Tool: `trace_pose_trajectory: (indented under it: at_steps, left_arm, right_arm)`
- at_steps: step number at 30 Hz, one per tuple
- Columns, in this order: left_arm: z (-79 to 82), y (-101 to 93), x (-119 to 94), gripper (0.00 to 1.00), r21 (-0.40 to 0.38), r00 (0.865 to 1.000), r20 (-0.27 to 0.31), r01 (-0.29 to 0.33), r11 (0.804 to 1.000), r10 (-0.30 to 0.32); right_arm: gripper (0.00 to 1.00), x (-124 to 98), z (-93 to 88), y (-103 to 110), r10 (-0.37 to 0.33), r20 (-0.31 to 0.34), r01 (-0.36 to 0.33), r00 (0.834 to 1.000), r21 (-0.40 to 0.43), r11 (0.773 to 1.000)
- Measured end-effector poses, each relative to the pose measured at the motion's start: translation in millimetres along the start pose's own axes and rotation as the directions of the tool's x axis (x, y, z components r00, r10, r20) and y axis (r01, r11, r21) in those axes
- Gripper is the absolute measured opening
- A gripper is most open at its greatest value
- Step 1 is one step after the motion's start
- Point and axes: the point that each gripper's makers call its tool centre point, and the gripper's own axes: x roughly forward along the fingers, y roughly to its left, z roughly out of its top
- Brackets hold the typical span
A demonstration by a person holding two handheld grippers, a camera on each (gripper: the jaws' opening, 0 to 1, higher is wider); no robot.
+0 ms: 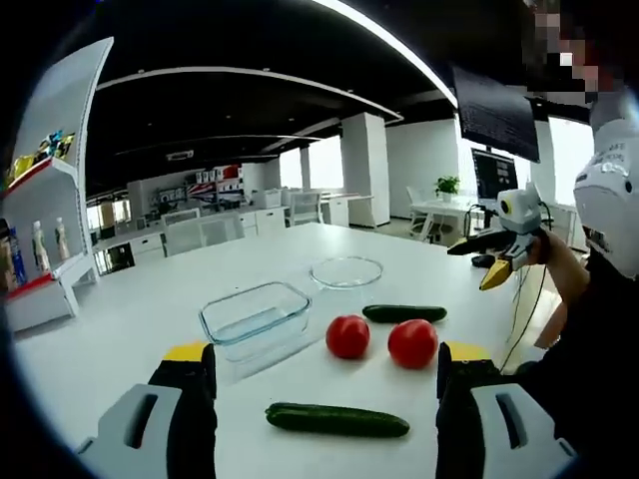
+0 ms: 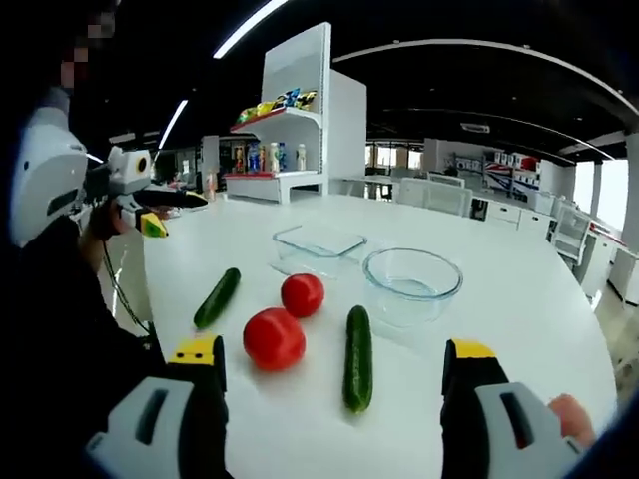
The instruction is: Sort the scattered tomatoes and cucumbers on the table and place them into their respective storage containers
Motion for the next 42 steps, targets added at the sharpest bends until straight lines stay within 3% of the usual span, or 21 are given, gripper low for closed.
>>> trace_pose_trajectory:
  at_steps: [3,7,10,14,17,22,25,28,32,34,38,42]
  left_arm:
    - [-3.7,-3.0,4.3,0.93,-0.004,1.0,0.01,-0.001,1.0,0.001]
    - [-21.9,-9.9,4.0,0.94,0.033,0.999,-0.031,-0.015,0.999,0.016]
    - [-21.8,-9.9,-0.6,0.95,0.005,0.999,-0.036,-0.017,1.0,0.017]
    - [-20.1,-10.6,-3.7,0.95,-0.012,1.0,0.0,-0.018,1.0,0.018]
    - [-24.8,-14.4,-5.0,0.95,0.006,1.0,0.003,-0.006,1.0,0.006]
    - [-32.3,-4.8,-6.8,0.95,0.033,0.999,-0.001,-0.044,0.998,0.044]
    - [-33.8,-0.9,-9.1,0.94,0.011,0.999,-0.003,-0.041,0.999,0.041]
    - [-28.4,-9.9,-10.4,0.93,-0.053,1.0,0.027,0.011,0.999,-0.01]
    - [-39.3,-2.2,-8.8,0.95,0.025,0.999,-0.019,-0.048,0.999,0.049]
    - [-42.7,-1.1,-8.4,0.95,0.028,0.998,-0.03,-0.053,0.998,0.054]
    - [-39.6,-13.0,-11.5,0.95,-0.035,1.0,-0.009,0.015,0.999,-0.015]
    - [-37.9,-17.3,-15.2,0.95,-0.034,0.999,-0.006,0.033,0.999,-0.034]
  right_arm:
    - [0.85,0.5,8.5,0.5,-0.018,0.045,0.019,0.999,-0.019,1.0]
    - [0.84,-2.1,0.8,2.6,-0.055,0.063,0.056,0.997,-0.026,0.998]
    - [0.84,-7.9,-1.6,0.4,-0.08,0.05,0.081,0.996,-0.014,0.997]
    - [0.82,-14.0,10.0,-4.3,-0.125,0.079,0.128,0.989,-0.033,0.991]
    - [0.82,-13.5,14.9,1.9,-0.115,0.094,0.119,0.989,-0.04,0.992]
    - [0.83,-8.8,11.0,16.4,-0.071,0.063,0.075,0.995,-0.055,0.996]
    - [0.83,-8.9,8.4,17.6,-0.077,0.054,0.081,0.996,-0.069,0.994]
    - [0.82,-8.2,6.1,17.1,-0.078,0.05,0.081,0.996,-0.063,0.995]
    - [0.82,-9.0,4.9,11.8,-0.11,0.036,0.113,0.993,-0.079,0.991]
    - [0.82,-10.4,8.9,12.1,-0.116,0.045,0.119,0.992,-0.083,0.989]
    - [0.82,-11.8,12.8,17.5,-0.102,0.049,0.106,0.994,-0.087,0.99]
    - [0.82,-14.5,12.8,16.4,-0.109,0.041,0.112,0.993,-0.094,0.989]
